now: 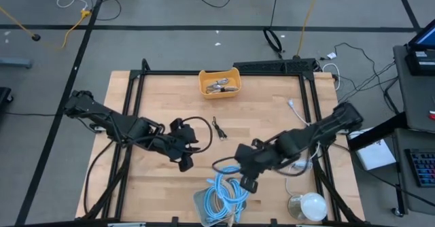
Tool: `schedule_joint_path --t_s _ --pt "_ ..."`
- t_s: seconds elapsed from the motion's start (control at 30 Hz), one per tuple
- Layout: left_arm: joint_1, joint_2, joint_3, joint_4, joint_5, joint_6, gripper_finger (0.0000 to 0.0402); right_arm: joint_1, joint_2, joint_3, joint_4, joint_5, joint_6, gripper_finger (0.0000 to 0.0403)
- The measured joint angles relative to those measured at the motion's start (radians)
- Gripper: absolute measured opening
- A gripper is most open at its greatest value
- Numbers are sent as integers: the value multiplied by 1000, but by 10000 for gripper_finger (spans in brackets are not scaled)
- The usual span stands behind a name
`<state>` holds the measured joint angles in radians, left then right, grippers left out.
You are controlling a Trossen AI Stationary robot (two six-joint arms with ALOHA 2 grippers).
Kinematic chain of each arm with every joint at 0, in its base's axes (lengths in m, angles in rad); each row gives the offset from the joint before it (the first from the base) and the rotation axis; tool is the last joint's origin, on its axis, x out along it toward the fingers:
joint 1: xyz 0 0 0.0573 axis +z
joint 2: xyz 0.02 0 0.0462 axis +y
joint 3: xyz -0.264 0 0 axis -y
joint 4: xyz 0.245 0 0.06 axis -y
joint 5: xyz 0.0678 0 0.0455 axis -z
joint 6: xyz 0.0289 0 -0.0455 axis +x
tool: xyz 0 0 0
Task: Sort cables into bins
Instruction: Put the blue HDMI cable into the gray bin
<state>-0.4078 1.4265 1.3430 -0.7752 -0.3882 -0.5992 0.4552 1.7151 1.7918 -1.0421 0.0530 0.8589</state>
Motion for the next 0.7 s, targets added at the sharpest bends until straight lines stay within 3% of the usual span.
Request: schedule_joint_path --t_s 0.17,0.33,0.53,0.7 --pt "-8 0 0 -52 26 -42 131 -24 72 49 -74 28 -5 36" --pt "-41 0 0 52 183 -71 131 -49 84 51 31 46 34 36" --pt "-60 -1 0 103 50 -351 131 -53 77 53 7 92 34 36" --pt "-50 -3 -63 379 127 -417 131 -52 73 53 1 134 30 36"
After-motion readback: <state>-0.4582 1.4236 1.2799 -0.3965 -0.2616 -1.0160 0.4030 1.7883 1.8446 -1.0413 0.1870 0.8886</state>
